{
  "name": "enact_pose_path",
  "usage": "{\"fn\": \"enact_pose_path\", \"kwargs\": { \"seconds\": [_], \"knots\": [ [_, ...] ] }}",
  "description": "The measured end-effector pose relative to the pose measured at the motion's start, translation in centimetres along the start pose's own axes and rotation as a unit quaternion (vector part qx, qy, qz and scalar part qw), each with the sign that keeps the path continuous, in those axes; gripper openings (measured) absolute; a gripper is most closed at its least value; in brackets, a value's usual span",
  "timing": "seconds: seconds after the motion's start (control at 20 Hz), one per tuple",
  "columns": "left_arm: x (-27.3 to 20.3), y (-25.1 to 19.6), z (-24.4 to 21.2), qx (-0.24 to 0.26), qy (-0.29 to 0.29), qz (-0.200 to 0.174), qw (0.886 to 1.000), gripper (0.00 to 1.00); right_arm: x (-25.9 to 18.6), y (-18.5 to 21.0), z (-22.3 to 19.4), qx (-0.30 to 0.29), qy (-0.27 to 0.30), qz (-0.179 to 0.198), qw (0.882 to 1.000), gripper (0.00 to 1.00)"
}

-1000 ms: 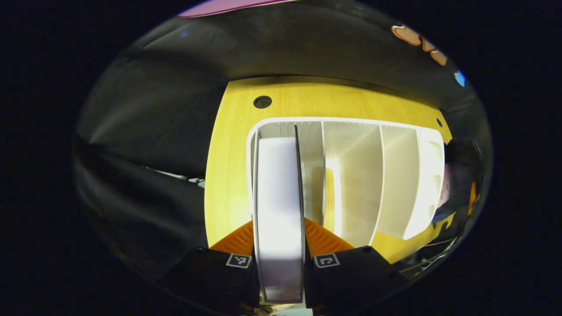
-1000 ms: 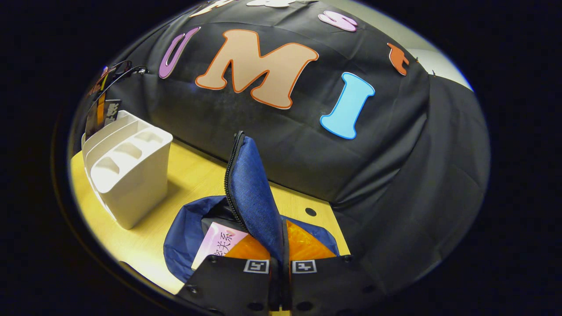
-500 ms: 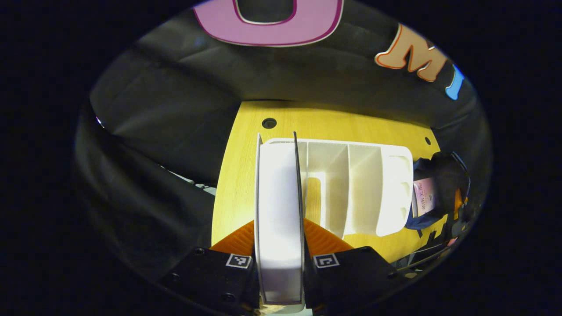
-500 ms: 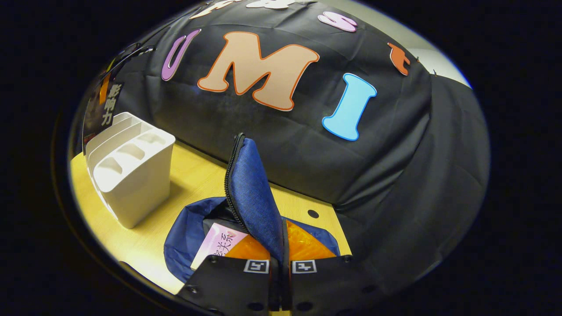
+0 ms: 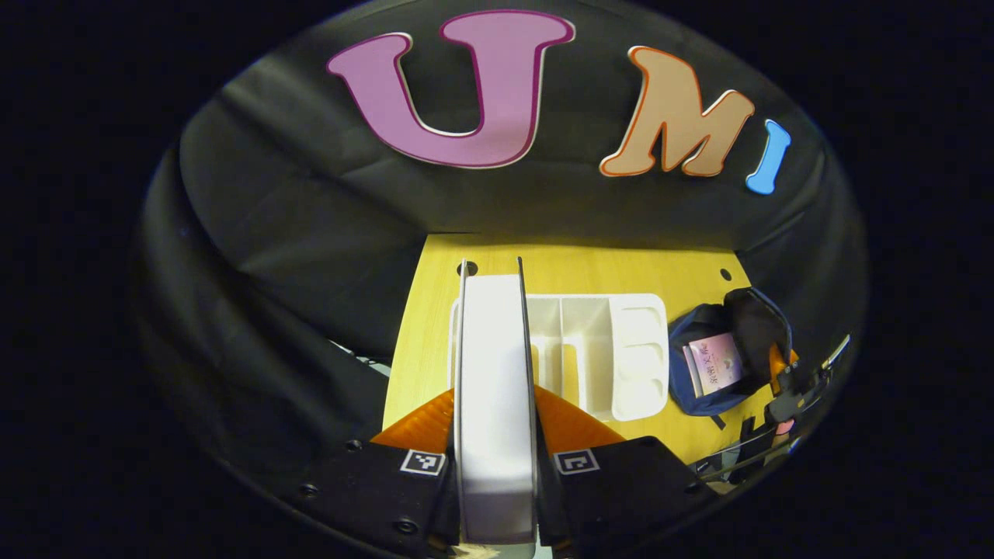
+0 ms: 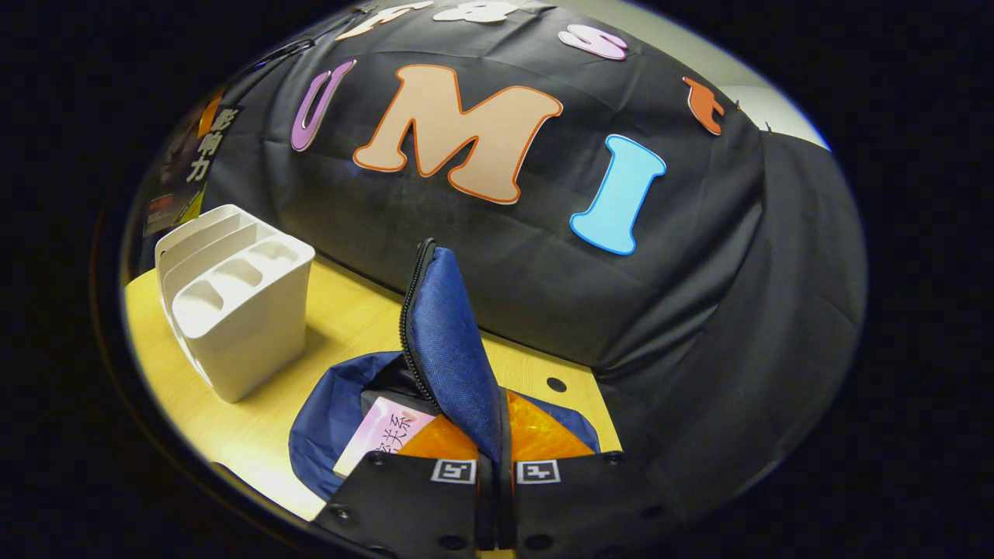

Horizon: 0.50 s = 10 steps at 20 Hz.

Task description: Open the schoolbag, grab two books from the bookshelf and put them into the schoolbag.

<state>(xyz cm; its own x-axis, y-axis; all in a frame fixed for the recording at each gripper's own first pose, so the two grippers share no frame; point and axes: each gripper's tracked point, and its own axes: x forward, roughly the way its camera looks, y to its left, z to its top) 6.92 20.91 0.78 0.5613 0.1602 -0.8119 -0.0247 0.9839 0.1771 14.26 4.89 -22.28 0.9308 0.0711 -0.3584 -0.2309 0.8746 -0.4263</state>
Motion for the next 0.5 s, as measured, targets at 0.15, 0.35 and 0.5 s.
{"fn": "enact_pose_path", "kwargs": {
  "seconds": [0.15, 0.35, 0.5],
  "knots": [
    [-1.1, -3.2, 0.8, -0.005, -0.014, -0.022, 1.0, 0.34, 0.0, 0.0, 0.0, 0.001, -0.006, 0.007, 1.0, 0.06],
    [-0.9, -9.8, 1.5, -0.017, -0.027, -0.086, 0.996, 0.36, 0.1, 0.1, 0.0, 0.006, -0.011, 0.017, 1.0, 0.05],
    [0.2, -14.8, 2.4, -0.044, -0.041, -0.131, 0.99, 0.36, 0.1, 0.0, 0.1, 0.006, -0.013, 0.022, 1.0, 0.06]
  ]
}}
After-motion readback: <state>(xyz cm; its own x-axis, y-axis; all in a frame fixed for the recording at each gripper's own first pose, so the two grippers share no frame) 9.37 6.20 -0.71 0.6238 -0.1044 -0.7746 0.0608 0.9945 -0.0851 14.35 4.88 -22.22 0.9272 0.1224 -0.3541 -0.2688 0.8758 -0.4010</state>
